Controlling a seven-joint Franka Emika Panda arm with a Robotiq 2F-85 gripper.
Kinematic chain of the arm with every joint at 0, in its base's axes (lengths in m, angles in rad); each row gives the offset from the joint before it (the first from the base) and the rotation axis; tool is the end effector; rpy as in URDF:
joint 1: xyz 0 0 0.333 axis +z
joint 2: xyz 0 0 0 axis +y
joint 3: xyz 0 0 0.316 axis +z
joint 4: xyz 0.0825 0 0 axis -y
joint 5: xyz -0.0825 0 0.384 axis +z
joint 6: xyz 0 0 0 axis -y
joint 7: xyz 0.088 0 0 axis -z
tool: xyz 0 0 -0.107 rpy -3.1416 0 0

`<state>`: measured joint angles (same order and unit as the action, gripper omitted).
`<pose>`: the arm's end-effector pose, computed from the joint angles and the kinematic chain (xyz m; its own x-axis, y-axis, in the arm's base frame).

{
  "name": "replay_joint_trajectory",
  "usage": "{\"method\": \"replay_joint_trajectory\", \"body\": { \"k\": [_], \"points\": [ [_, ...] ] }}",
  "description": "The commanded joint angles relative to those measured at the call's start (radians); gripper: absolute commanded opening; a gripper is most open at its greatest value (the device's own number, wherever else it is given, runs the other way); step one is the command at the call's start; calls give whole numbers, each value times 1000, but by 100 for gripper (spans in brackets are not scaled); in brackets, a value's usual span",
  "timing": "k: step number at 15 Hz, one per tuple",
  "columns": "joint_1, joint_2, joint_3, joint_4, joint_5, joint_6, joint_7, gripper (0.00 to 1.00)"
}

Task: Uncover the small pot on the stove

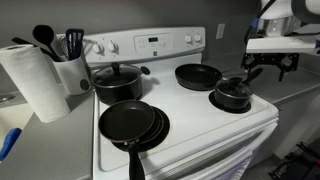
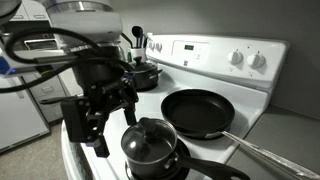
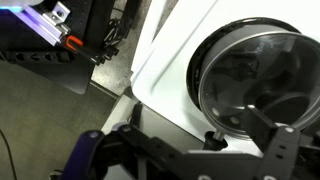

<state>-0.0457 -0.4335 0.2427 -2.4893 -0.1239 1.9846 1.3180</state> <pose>0.3953 0.0723 0.4316 0.4643 -0.8674 0.1793 -0.8848 -0.4449 0.1389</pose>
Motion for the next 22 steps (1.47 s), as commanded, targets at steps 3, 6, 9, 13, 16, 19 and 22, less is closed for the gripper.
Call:
{"method": "replay_joint_trajectory", "body": {
  "k": [3,6,9,13,16,19,22],
  "points": [
    [2,78,-17,49,62,51,221,100],
    [-1,125,-14,53,40,102,371,100],
    [2,185,-22,67,27,145,478,100],
    [17,241,-36,125,29,157,557,100],
    [35,258,-43,178,33,119,544,100],
    [52,272,-44,225,16,109,538,100],
    [60,287,-43,257,-14,115,550,100]
  ]
}}
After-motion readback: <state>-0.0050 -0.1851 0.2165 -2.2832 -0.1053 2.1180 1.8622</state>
